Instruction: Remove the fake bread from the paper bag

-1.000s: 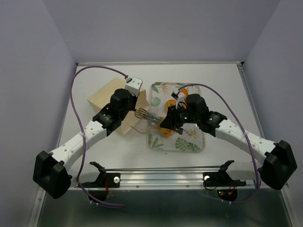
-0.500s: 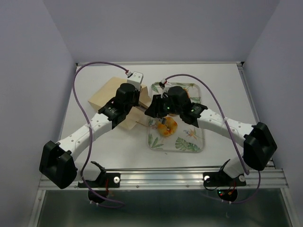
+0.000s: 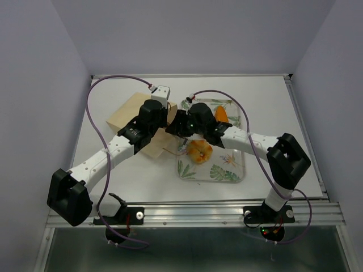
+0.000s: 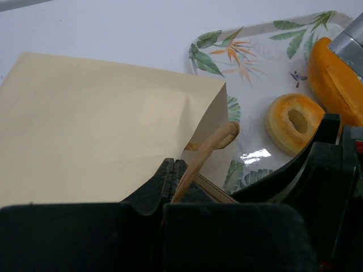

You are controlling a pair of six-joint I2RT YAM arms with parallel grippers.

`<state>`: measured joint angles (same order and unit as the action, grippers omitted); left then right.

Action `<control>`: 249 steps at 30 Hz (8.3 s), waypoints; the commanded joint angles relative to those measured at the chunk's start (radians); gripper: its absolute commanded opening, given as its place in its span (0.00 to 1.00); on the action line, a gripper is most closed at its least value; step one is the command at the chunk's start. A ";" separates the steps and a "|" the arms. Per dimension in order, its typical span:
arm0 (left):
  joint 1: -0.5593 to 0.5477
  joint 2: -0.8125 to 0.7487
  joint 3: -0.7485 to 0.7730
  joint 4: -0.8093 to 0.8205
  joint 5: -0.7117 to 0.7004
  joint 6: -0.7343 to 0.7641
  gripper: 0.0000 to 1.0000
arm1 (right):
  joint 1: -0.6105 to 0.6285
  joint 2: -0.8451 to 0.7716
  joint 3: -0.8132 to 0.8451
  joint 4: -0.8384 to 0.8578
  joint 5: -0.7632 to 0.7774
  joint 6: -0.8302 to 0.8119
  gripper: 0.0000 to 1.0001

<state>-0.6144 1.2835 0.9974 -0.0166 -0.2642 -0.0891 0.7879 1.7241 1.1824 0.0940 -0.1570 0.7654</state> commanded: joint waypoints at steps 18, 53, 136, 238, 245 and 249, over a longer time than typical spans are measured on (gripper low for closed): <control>-0.002 0.014 0.086 0.027 0.022 -0.133 0.00 | 0.028 0.183 0.137 0.174 0.050 0.141 0.58; -0.005 -0.098 -0.043 0.063 0.129 -0.060 0.00 | 0.037 0.305 0.060 0.432 -0.064 0.035 0.64; 0.010 0.049 0.023 0.124 -0.033 -0.023 0.00 | -0.010 -0.836 -0.354 -0.307 0.295 -0.169 0.01; 0.010 -0.076 -0.072 0.055 0.163 0.072 0.00 | -0.317 -0.438 -0.128 -0.214 0.182 -0.339 0.64; 0.010 -0.062 -0.062 0.067 0.187 0.071 0.00 | -0.317 -0.609 -0.178 -0.237 0.103 -0.367 0.61; 0.010 -0.059 -0.056 0.067 0.171 0.069 0.00 | -0.317 -0.675 -0.194 -0.312 -0.013 -0.393 0.61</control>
<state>-0.6067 1.2396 0.9245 0.0177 -0.0933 -0.0307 0.4717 1.1007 1.0054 -0.1944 -0.0509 0.4118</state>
